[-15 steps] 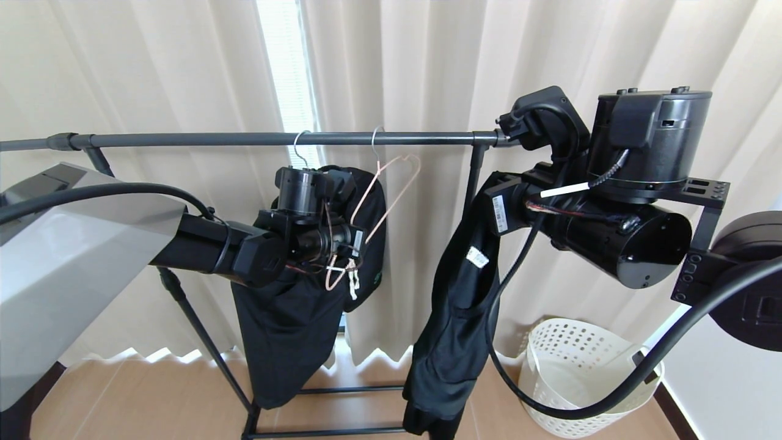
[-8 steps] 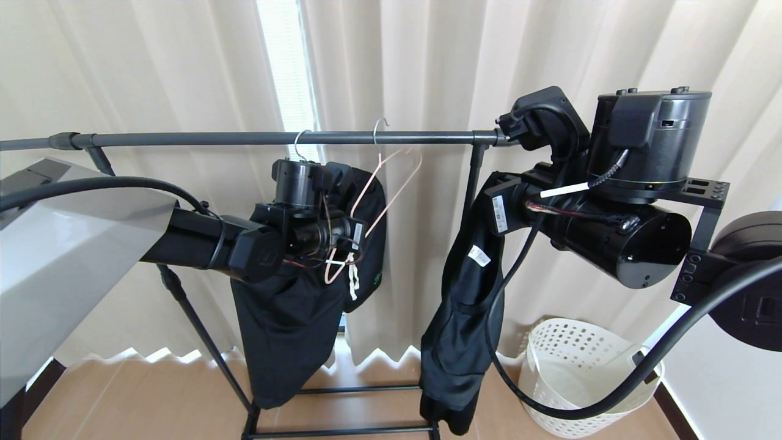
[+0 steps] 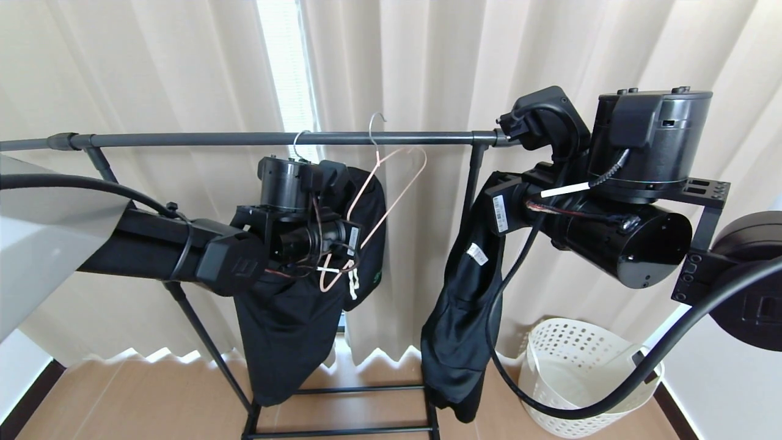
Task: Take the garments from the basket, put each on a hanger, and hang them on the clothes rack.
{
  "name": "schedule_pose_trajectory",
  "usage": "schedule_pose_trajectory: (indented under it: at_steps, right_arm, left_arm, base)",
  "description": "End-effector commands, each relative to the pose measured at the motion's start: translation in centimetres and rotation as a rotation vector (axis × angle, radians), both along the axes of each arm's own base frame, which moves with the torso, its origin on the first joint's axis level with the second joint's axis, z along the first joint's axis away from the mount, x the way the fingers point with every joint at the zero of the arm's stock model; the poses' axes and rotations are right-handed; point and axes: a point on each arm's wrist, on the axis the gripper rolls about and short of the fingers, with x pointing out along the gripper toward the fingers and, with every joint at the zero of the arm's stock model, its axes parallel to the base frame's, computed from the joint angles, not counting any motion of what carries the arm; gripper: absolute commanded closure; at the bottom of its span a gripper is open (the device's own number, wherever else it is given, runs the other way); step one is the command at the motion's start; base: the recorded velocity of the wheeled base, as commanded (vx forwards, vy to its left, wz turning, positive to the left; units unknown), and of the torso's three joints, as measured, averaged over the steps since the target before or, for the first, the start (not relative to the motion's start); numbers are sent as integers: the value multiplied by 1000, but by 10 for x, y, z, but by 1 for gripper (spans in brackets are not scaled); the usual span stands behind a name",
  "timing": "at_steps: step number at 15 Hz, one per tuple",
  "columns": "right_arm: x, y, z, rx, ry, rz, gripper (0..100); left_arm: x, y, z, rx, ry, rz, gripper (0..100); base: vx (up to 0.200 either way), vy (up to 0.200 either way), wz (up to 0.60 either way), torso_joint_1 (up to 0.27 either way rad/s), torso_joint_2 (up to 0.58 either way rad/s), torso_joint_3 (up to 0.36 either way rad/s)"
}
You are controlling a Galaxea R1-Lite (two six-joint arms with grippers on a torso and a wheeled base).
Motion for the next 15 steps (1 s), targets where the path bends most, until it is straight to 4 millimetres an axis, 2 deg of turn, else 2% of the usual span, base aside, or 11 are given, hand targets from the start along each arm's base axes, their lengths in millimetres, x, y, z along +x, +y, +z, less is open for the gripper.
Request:
schedule_pose_trajectory:
  at_steps: [1,7,13,14,15]
  right_arm:
    - [1,1,-1,-2,2,1,100]
    - [0,1,-3,-7,7,2,100]
    - [0,3,-4,-10,9,9,100]
    - [2,4,-5,-23,8,8,100]
    - [2,4,-5,-24,9,8,100]
  left_arm:
    - [-20,6,14,-18,-34,-7,100]
    - [-55,19,22,-16,-28,-24,100]
    - [-125,42,17,-33,-55,-71,100]
    - [-136,47,12,-29,-47,-77,100]
    - [-137,48,10,-26,-43,-80,100]
  base:
    - [0,0,0,0,0,0]
    - [0,0,0,0,0,0]
    - [0,0,0,0,0,0]
    - [0,0,0,0,0,0]
    - [0,0,0,0,0,0]
